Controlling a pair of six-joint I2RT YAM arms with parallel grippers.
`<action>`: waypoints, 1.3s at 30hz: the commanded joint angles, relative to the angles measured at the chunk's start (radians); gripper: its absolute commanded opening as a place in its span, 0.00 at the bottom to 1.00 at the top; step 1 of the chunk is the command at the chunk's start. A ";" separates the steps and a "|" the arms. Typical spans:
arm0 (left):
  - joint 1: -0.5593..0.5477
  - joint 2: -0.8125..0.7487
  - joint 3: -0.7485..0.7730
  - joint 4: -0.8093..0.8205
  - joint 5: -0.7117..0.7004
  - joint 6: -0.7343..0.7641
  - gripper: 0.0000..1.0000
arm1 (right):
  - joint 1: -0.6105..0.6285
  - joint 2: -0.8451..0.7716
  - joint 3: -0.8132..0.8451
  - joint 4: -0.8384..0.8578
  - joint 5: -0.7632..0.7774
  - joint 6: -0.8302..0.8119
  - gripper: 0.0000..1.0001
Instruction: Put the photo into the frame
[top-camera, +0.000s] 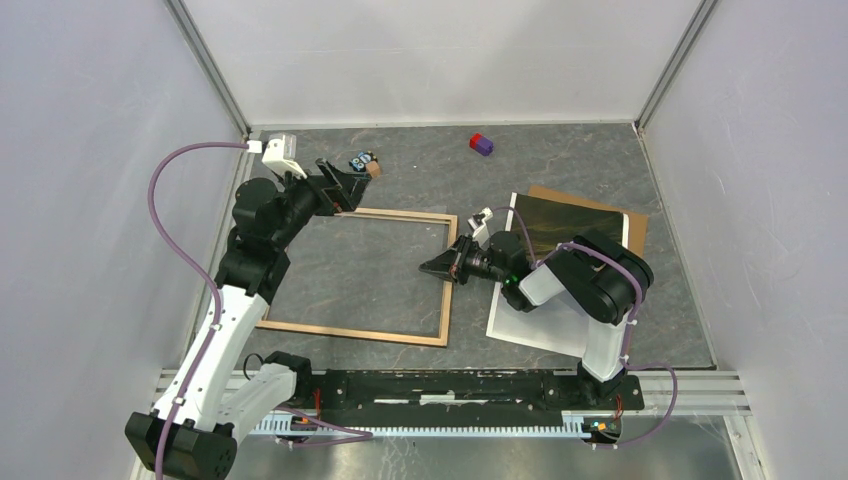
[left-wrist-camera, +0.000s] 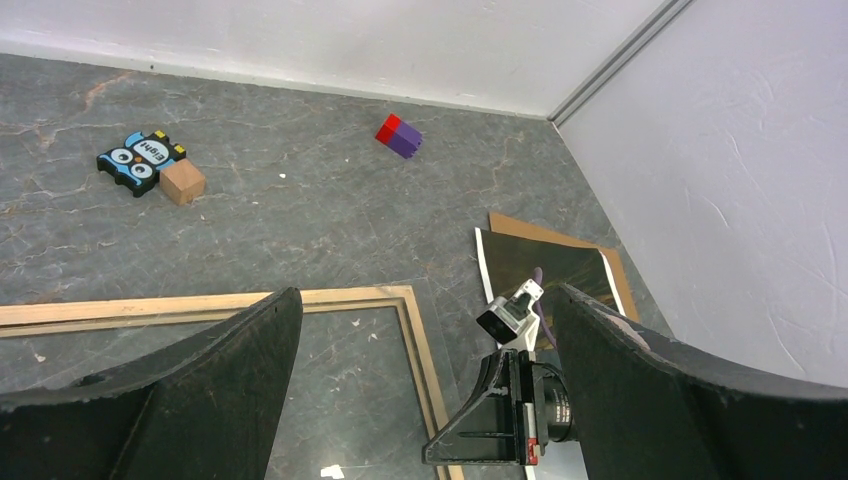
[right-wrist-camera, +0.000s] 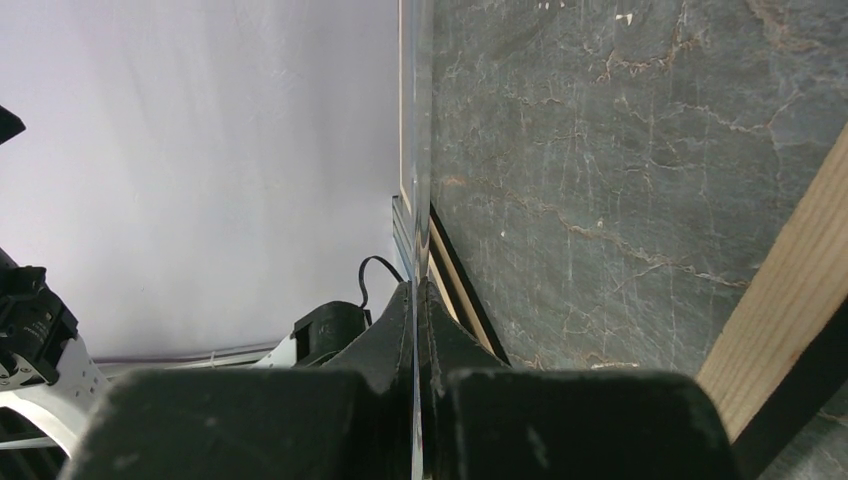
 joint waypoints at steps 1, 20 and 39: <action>0.004 0.002 -0.001 0.040 0.028 -0.037 1.00 | -0.011 -0.002 0.005 0.026 0.000 -0.033 0.00; 0.003 0.004 -0.003 0.045 0.031 -0.043 1.00 | -0.017 0.011 0.005 0.035 -0.034 -0.033 0.00; 0.003 0.006 -0.004 0.045 0.033 -0.043 1.00 | -0.026 0.075 0.056 0.031 -0.018 -0.115 0.00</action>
